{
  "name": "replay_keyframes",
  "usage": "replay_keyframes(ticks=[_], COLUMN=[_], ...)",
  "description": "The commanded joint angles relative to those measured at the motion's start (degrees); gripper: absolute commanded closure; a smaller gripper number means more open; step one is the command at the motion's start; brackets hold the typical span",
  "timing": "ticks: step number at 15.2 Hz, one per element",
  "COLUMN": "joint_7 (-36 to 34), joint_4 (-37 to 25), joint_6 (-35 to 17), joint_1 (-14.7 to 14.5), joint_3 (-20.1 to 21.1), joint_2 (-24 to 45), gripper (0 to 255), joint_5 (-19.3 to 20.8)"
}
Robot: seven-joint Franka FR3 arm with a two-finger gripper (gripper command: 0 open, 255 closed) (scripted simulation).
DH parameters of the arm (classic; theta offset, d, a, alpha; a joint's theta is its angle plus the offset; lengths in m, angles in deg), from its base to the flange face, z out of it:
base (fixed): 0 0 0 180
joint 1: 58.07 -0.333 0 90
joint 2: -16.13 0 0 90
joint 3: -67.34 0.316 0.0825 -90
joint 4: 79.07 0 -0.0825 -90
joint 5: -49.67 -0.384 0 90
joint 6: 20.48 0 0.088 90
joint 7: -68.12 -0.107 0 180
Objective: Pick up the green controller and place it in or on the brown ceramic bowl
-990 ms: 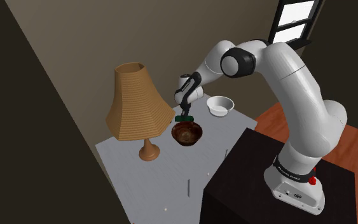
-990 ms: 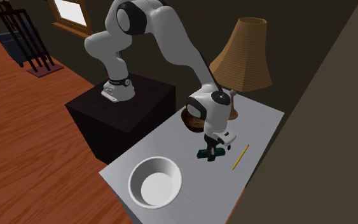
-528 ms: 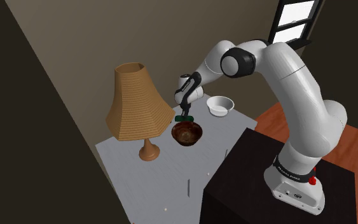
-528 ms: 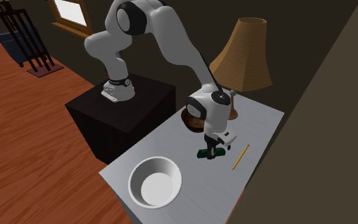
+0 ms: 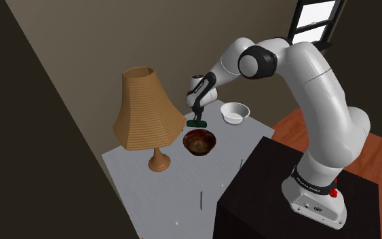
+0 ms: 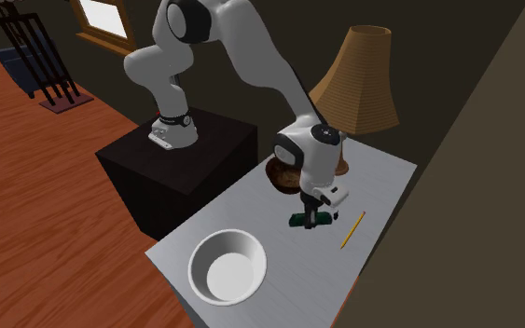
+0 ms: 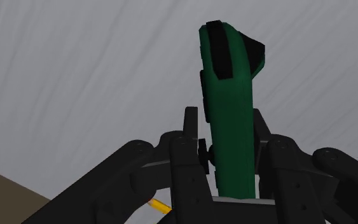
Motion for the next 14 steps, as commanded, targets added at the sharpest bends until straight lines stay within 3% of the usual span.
replay_keyframes(ticks=[1,14], joint_7=[-0.13,-0.58], joint_4=[0.4,2.07], joint_6=[0.86,6.96], joint_1=[-0.14,-0.63], joint_3=[-0.1,-0.77], joint_2=[-1.27,-9.03], gripper=[255,255], joint_5=[0.1,0.8])
